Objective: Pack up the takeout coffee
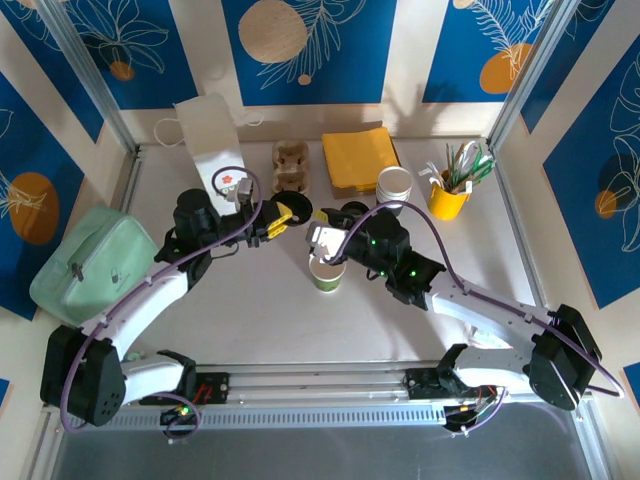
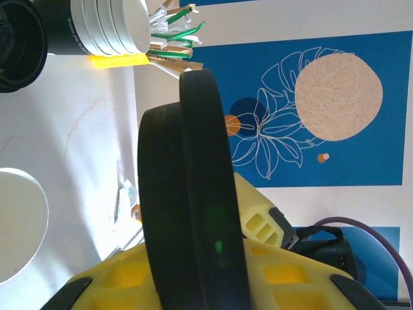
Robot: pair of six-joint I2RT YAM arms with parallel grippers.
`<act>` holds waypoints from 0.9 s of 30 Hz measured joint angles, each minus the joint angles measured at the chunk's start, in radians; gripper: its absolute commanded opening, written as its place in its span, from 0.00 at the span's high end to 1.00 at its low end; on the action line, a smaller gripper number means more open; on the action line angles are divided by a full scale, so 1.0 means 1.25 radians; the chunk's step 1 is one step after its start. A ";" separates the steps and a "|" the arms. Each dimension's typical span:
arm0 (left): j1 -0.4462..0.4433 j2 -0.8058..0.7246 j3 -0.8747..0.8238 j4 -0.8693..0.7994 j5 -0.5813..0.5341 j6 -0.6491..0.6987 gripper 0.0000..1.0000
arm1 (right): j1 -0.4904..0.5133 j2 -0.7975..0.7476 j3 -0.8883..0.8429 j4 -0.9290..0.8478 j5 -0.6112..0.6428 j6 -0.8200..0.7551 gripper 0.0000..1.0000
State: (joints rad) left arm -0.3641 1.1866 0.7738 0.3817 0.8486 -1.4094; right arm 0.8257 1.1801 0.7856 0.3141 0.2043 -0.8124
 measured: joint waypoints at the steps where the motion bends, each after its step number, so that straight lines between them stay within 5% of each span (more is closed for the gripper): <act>1: 0.000 0.000 -0.001 0.000 0.000 0.000 0.88 | 0.000 0.000 0.000 0.005 0.002 -0.003 0.61; 20: 0.000 0.007 -0.003 0.022 0.000 -0.010 0.88 | 0.009 0.039 0.037 0.011 0.023 -0.054 0.73; 27: 0.002 0.011 -0.003 0.039 -0.009 -0.033 0.88 | 0.016 0.053 0.051 0.002 0.051 -0.083 0.94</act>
State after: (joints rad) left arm -0.3618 1.1999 0.7700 0.4301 0.8368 -1.4506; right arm 0.8452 1.2461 0.8494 0.3161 0.2680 -0.9165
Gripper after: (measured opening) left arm 0.237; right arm 0.098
